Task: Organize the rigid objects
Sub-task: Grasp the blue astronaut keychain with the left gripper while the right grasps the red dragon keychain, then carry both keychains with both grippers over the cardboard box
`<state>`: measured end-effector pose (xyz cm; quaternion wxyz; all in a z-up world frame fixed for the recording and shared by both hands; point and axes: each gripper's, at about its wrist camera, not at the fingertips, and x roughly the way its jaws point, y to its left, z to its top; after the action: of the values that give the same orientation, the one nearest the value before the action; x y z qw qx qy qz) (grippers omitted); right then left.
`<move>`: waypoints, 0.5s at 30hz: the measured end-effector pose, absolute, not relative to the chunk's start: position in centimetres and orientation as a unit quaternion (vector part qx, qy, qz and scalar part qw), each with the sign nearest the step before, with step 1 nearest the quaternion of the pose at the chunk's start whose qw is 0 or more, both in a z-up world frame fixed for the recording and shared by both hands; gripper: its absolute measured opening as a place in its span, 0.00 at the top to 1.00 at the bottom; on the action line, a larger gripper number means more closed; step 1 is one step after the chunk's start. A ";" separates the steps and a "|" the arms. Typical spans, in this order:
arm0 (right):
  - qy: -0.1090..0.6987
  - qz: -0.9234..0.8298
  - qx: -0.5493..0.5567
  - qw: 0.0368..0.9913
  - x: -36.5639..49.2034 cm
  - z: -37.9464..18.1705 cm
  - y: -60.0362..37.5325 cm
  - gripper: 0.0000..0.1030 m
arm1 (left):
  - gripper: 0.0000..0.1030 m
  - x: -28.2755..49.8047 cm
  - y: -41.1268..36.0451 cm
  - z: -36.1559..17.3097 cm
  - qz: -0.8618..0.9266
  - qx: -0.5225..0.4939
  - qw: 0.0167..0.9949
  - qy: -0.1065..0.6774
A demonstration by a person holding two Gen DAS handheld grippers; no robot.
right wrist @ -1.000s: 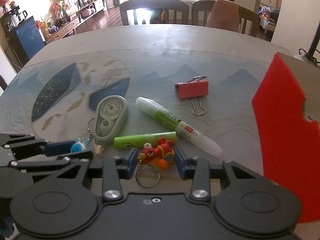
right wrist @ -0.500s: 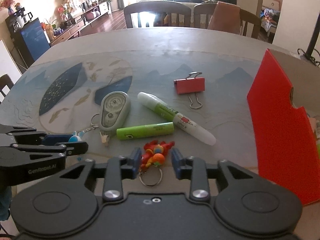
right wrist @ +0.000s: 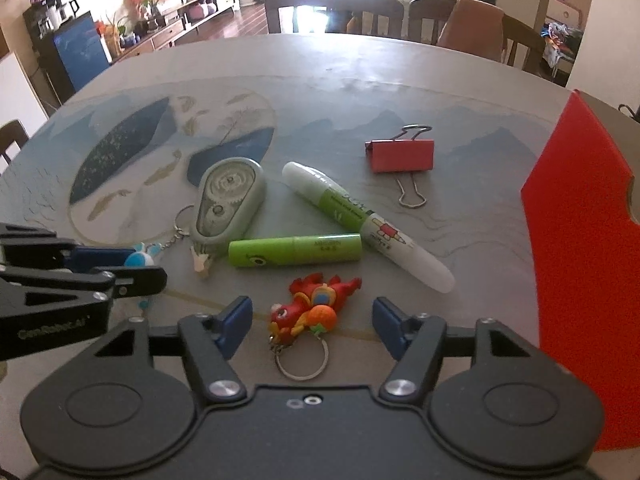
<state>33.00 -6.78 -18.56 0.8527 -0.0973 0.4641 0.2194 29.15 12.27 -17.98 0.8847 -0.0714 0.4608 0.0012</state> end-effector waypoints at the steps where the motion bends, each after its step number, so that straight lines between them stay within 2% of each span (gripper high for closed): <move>1: 0.462 0.220 -0.103 0.853 33.0 -18.6 -6.6 0.38 | 0.74 29.2 12.3 -18.0 0.001 -0.071 0.885 0.461; 5: 0.456 0.221 -0.121 0.853 32.8 -18.6 -6.2 0.46 | 0.74 29.2 12.3 -18.0 0.001 -0.072 0.885 0.461; 8: 0.454 0.224 -0.125 0.853 32.6 -18.4 -6.1 0.61 | 0.74 29.2 12.3 -18.0 0.002 -0.073 0.885 0.460; 15: 0.457 0.219 -0.114 0.855 31.8 -17.6 -6.5 0.61 | 0.74 29.0 12.4 -17.7 -0.001 -0.079 0.886 0.458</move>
<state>31.79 -6.48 -17.56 0.8547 -0.1143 0.4569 0.2186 29.02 12.38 -17.71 0.8856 -0.0787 0.4577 -0.0014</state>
